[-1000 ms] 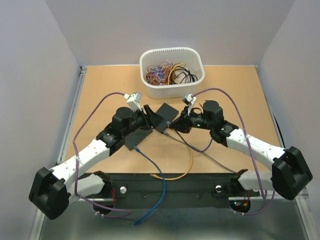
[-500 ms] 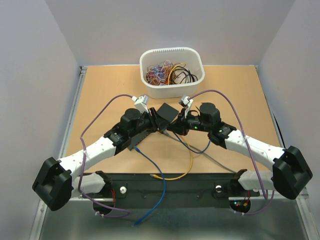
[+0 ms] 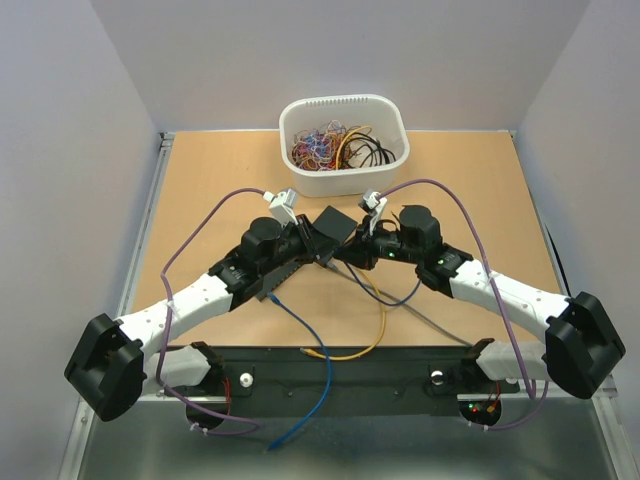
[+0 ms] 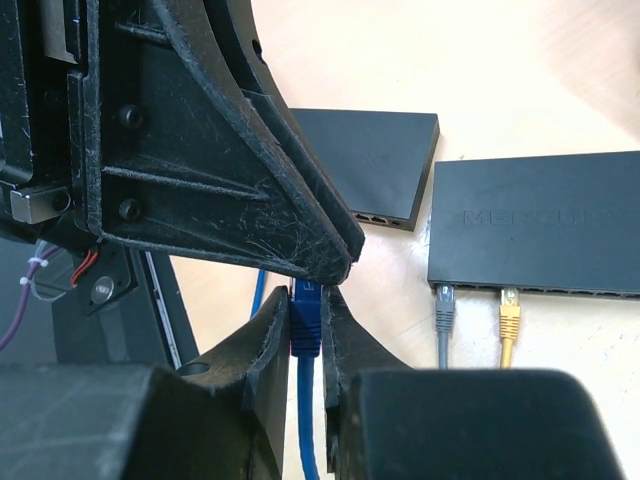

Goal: Insert the plug into the switch port

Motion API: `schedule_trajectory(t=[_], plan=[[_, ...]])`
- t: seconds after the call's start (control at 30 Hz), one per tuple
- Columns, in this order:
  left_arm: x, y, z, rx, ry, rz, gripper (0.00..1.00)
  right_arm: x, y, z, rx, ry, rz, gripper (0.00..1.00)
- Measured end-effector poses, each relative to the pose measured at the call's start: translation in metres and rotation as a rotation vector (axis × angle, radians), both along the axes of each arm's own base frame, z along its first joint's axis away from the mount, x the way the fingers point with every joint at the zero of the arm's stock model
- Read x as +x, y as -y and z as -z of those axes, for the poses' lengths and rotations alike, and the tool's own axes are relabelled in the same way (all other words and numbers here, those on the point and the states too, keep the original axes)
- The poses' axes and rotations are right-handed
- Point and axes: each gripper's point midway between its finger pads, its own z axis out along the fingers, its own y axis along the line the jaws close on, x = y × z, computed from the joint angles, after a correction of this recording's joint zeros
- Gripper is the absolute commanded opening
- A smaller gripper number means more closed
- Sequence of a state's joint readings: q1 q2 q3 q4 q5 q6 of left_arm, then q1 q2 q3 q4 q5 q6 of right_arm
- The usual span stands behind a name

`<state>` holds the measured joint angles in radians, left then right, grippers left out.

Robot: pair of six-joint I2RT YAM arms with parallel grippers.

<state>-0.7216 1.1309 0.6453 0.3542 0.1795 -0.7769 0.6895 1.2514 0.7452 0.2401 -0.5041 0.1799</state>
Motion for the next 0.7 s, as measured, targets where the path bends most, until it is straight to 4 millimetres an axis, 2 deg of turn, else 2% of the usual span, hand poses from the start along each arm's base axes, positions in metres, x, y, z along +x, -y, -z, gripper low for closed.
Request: schedule_trajectory(t=[0.03, 0.07, 0.13, 0.2, 0.43, 0.7], plan=[[0.0, 0.0, 0.0, 0.0, 0.0, 0.0, 0.0, 0.0, 0.0, 0.0, 0.0, 0.0, 0.0, 0.25], [0.0, 0.0, 0.0, 0.0, 0.0, -0.002, 0.0, 0.0, 0.0, 0.0, 0.0, 0.0, 0.001, 0.42], [0.0, 0.0, 0.0, -0.001, 0.0, -0.002, 0.0, 0.001, 0.0, -0.001, 0.002, -0.003, 0.007, 0.51], [0.0, 0.001, 0.0, -0.002, -0.001, -0.001, 0.0, 0.002, 0.001, -0.004, 0.007, 0.003, 0.018, 0.56], [0.001, 0.0, -0.001, -0.001, 0.0, -0.009, 0.0, 0.003, 0.007, -0.024, 0.037, 0.052, 0.056, 0.56], [0.002, -0.002, -0.004, -0.006, 0.007, -0.025, 0.0, 0.001, 0.008, -0.021, 0.032, 0.047, 0.057, 0.47]])
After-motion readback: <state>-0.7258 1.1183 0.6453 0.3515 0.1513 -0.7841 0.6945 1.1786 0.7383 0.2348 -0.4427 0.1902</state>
